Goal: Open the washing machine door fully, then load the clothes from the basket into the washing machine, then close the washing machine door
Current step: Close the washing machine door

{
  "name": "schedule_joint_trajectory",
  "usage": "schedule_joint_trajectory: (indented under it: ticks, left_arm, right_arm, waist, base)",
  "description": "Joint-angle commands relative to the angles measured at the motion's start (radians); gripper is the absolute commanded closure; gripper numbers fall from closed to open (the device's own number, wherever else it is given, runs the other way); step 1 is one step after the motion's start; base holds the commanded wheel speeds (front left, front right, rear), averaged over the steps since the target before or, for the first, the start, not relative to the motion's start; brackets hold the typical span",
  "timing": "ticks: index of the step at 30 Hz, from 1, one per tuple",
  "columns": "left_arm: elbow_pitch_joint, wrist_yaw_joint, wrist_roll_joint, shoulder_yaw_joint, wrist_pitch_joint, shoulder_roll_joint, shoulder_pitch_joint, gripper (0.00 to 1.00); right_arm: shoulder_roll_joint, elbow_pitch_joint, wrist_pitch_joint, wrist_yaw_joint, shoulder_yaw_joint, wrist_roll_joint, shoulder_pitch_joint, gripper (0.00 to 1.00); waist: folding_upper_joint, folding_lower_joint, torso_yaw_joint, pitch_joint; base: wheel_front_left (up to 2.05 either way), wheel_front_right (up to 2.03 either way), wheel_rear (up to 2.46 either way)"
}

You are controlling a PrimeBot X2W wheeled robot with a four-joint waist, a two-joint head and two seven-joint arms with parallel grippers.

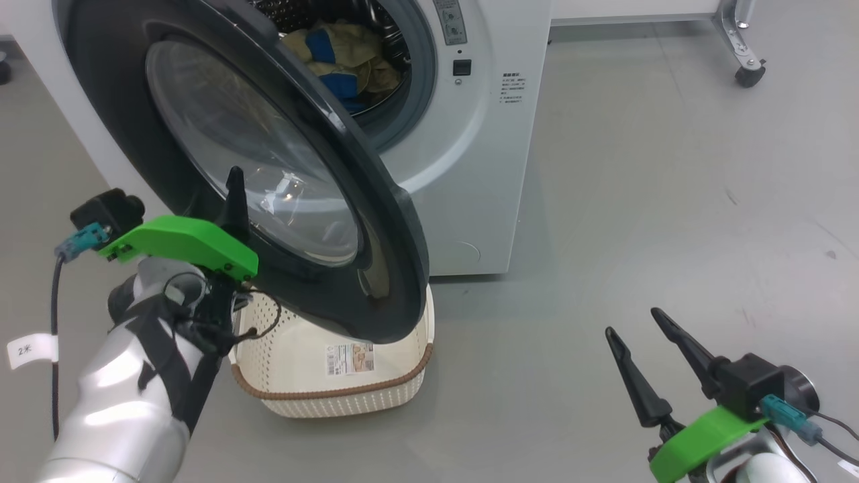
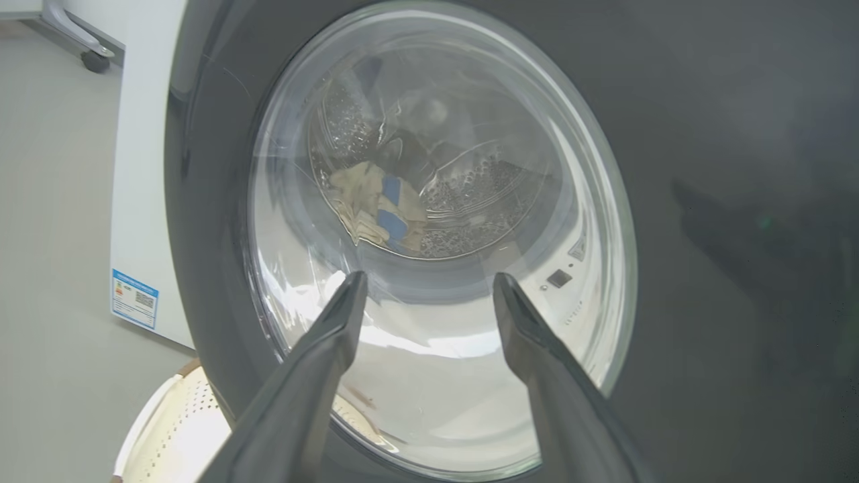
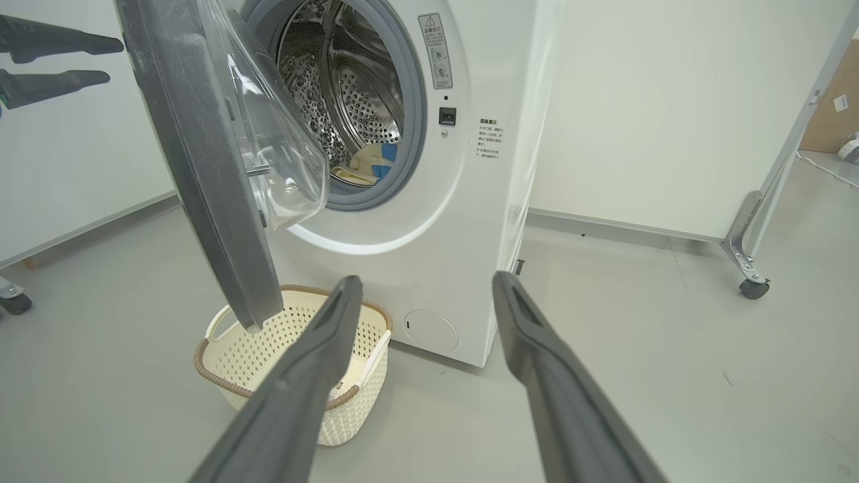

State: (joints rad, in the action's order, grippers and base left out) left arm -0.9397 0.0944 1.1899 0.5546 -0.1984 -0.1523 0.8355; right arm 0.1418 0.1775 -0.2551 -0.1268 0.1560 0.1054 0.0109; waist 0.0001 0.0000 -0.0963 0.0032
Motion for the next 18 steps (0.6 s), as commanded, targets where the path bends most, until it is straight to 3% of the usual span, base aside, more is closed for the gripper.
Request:
schedule_joint_trajectory:
  ticks: [1, 6, 9, 10, 14, 18]
  left_arm:
    - [0.018, -0.022, -0.045, -0.010, -0.031, -0.051, 0.031, 0.00]
    - [0.046, -0.100, -0.185, 0.026, -0.062, -0.084, -0.025, 0.00]
    - [0.144, -0.146, -0.298, -0.005, -0.063, -0.107, -0.080, 0.00]
    - [0.228, -0.175, -0.386, -0.033, -0.063, -0.118, -0.135, 0.00]
    - [0.391, -0.195, -0.547, -0.100, -0.063, -0.122, -0.269, 0.00]
    - [0.463, -0.205, -0.641, -0.151, -0.063, -0.120, -0.358, 0.00]
  right_arm:
    - [0.008, -0.037, -0.007, -0.004, 0.008, -0.003, -0.023, 0.00]
    - [0.006, -0.041, -0.007, -0.004, 0.003, -0.005, -0.018, 0.00]
    - [0.005, -0.045, -0.007, -0.004, -0.004, -0.007, -0.013, 0.00]
    - [0.004, -0.046, -0.007, -0.004, -0.008, -0.009, -0.012, 0.00]
    - [0.001, -0.050, -0.007, -0.004, -0.018, -0.012, -0.012, 0.00]
    - [0.000, -0.052, -0.007, -0.004, -0.024, -0.015, -0.012, 0.00]
  waist:
    - [-0.0001, 0.0000, 0.002, -0.002]
    - [-0.0001, 0.0000, 0.000, -0.005]
    - [-0.0001, 0.0000, 0.001, -0.002]
    - [-0.0001, 0.0000, 0.002, 0.000]
    - [-0.0001, 0.0000, 0.006, 0.005]
    - [-0.0001, 0.0000, 0.008, 0.007]
  base:
    - [0.00, 0.00, 0.00]
    - [0.00, 0.00, 0.00]
    - [0.00, 0.00, 0.00]
    - [0.00, 0.00, 0.00]
    - [0.00, 0.00, 0.00]
    - [0.00, 0.00, 0.00]
